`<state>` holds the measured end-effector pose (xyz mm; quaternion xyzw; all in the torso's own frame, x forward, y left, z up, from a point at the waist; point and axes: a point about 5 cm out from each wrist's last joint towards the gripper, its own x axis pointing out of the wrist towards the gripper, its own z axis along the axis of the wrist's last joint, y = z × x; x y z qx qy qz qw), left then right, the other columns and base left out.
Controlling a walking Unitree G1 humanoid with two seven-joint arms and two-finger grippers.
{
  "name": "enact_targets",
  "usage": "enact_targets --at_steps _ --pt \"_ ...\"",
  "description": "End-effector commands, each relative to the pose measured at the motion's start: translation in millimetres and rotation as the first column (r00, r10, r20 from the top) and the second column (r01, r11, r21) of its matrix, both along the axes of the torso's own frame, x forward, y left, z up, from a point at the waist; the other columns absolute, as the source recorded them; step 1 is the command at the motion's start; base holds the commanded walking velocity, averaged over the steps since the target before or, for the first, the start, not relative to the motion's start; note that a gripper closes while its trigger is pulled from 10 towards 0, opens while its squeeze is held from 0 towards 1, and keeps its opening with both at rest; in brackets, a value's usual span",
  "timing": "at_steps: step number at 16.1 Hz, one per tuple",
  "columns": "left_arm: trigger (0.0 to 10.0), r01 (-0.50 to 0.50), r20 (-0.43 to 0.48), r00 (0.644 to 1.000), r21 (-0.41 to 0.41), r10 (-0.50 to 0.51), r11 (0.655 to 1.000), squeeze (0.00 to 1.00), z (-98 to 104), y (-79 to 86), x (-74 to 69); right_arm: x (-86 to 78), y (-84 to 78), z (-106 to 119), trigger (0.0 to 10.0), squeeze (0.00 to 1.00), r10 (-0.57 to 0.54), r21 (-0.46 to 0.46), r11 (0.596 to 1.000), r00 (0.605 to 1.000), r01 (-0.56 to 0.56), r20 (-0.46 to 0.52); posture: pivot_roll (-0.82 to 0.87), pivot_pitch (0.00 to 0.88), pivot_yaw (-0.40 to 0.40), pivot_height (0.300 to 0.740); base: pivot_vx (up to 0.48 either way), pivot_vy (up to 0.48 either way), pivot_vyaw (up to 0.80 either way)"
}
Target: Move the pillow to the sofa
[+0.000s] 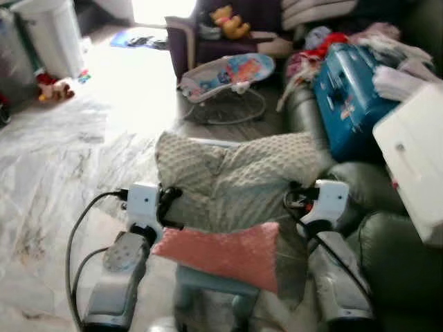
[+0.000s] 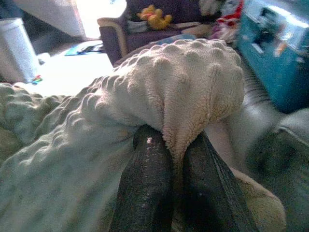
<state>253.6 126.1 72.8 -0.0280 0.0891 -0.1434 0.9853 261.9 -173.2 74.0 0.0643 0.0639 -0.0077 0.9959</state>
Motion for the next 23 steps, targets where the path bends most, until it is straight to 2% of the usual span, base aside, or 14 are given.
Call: enact_targets --at_steps 1,5,8,10,15,19,20,23 --pt "10.0 0.029 0.017 0.999 0.014 -0.029 0.999 0.0 3.8 -1.5 -0.5 3.9 5.0 8.7 0.0 0.0 0.011 0.011 1.0 0.999 -0.011 0.042 -0.01 0.0 -0.044 0.74 0.0 0.48 0.0" --pt "10.0 0.032 0.012 0.999 0.025 -0.032 0.999 0.0 3.3 -1.6 -2.0 2.3 4.7 7.4 0.0 0.0 0.005 0.013 1.0 0.999 -0.005 0.038 -0.01 0.0 -0.044 0.74 0.0 0.428 0.0" --pt "10.0 0.05 0.038 0.998 0.035 -0.051 0.998 0.0 5.6 -3.7 -2.5 1.3 6.9 7.4 0.0 0.0 0.011 0.031 0.999 0.999 -0.012 0.04 -0.02 0.0 -0.048 0.74 0.0 0.0 0.0" --pt "10.0 0.055 0.053 0.997 0.022 -0.056 0.998 0.0 9.0 -3.3 -2.2 1.4 7.1 5.6 0.0 0.0 0.034 -0.035 0.999 0.999 -0.033 0.026 -0.01 0.0 -0.056 0.74 0.0 0.0 0.0" --pt "10.0 0.041 0.051 0.998 0.018 -0.042 0.999 0.0 8.3 -3.4 -2.4 5.7 9.5 9.5 0.0 0.0 0.029 0.017 0.999 0.999 -0.03 0.042 -0.02 0.0 -0.048 0.74 0.0 0.0 0.0" --pt "10.0 0.043 0.049 0.998 0.011 -0.043 0.999 0.0 8.8 -2.6 1.3 5.5 8.2 5.7 0.0 0.0 0.016 0.015 1.0 1.0 -0.016 0.013 -0.02 0.0 -0.039 0.74 0.0 0.0 -0.77" --pt "10.0 0.075 0.032 0.997 -0.029 -0.074 0.997 0.0 8.0 -5.6 0.5 4.9 7.0 5.6 0.0 0.0 0.013 0.013 1.0 1.0 -0.013 0.012 -0.03 0.0 -0.04 0.74 0.0 0.0 -0.8" --pt "10.0 0.049 0.04 0.998 -0.018 -0.048 0.999 0.0 8.9 -4.2 1.9 5.4 4.4 6.2 0.0 0.0 0.005 0.011 1.0 1.0 -0.005 0.013 -0.03 0.0 -0.039 0.74 0.0 0.0 -0.8"
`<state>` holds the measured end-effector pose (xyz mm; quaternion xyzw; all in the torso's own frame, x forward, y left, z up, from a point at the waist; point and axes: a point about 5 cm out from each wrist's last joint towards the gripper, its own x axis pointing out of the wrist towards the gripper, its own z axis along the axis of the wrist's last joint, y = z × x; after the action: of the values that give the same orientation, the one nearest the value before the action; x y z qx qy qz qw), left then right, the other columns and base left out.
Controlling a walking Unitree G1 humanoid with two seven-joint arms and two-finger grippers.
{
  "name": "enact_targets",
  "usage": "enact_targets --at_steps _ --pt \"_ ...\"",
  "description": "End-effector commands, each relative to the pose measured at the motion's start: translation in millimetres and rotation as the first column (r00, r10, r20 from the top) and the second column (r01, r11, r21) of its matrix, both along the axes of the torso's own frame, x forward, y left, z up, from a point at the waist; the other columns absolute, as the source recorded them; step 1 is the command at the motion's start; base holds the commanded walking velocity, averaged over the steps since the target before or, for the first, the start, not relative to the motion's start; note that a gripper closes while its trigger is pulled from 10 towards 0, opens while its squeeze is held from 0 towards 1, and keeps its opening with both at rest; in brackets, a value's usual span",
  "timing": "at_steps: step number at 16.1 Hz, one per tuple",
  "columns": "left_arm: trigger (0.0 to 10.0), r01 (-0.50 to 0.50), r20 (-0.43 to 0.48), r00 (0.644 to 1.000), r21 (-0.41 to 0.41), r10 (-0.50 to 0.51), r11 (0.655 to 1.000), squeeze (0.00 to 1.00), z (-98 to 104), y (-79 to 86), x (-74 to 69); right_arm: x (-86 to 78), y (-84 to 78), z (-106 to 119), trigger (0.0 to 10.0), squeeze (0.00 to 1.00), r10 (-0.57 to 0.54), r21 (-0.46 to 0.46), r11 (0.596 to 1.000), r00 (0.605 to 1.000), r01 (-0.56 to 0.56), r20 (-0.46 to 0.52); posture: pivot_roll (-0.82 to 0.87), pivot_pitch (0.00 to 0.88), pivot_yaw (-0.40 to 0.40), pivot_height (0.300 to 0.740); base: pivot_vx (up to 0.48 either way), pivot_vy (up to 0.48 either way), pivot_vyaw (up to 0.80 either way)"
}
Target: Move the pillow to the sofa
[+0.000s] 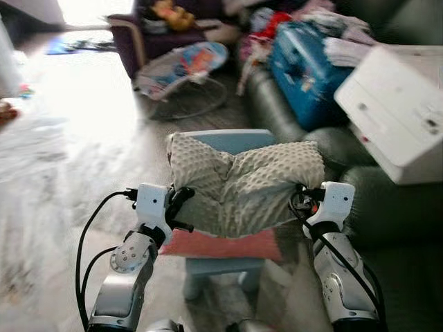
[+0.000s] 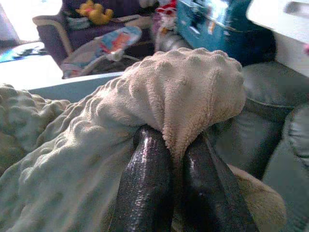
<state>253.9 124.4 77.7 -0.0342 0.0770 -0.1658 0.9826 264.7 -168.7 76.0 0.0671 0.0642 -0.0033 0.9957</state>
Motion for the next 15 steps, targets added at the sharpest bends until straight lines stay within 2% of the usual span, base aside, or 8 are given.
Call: enact_targets --at_steps 1,3,10,12,15 --pt "10.0 -0.008 0.015 1.0 -0.013 0.009 1.0 0.0 4.6 -1.7 2.9 2.8 -0.3 4.1 0.0 0.0 -0.003 0.003 1.0 1.0 0.003 0.011 -0.03 0.0 -0.039 0.74 0.0 0.0 -0.8" --pt "10.0 -0.037 0.01 0.999 -0.007 0.037 0.999 0.0 4.4 0.8 5.3 3.1 -0.7 3.8 0.0 0.0 -0.004 0.0 1.0 1.0 0.004 0.009 -0.02 0.0 -0.041 0.74 0.0 0.0 -0.8" --pt "10.0 -0.007 -0.007 1.0 -0.042 0.007 0.999 0.0 4.2 -3.4 1.9 1.8 -1.5 2.0 0.0 0.0 -0.006 -0.006 1.0 1.0 0.006 0.005 -0.02 0.0 -0.044 0.74 0.0 0.0 -0.8" --pt "10.0 0.017 -0.002 1.0 -0.032 -0.017 0.999 0.0 4.2 -5.3 0.9 2.7 -2.2 2.9 0.0 0.0 -0.006 -0.006 1.0 1.0 0.007 0.012 -0.02 0.0 -0.045 0.74 0.0 0.131 0.0" --pt "10.0 0.032 -0.002 0.999 -0.026 -0.032 0.999 0.0 4.0 -6.9 0.2 3.7 -2.0 3.8 0.0 0.0 -0.004 -0.006 1.0 1.0 0.004 0.016 -0.02 0.0 -0.046 0.74 0.0 0.378 0.0"
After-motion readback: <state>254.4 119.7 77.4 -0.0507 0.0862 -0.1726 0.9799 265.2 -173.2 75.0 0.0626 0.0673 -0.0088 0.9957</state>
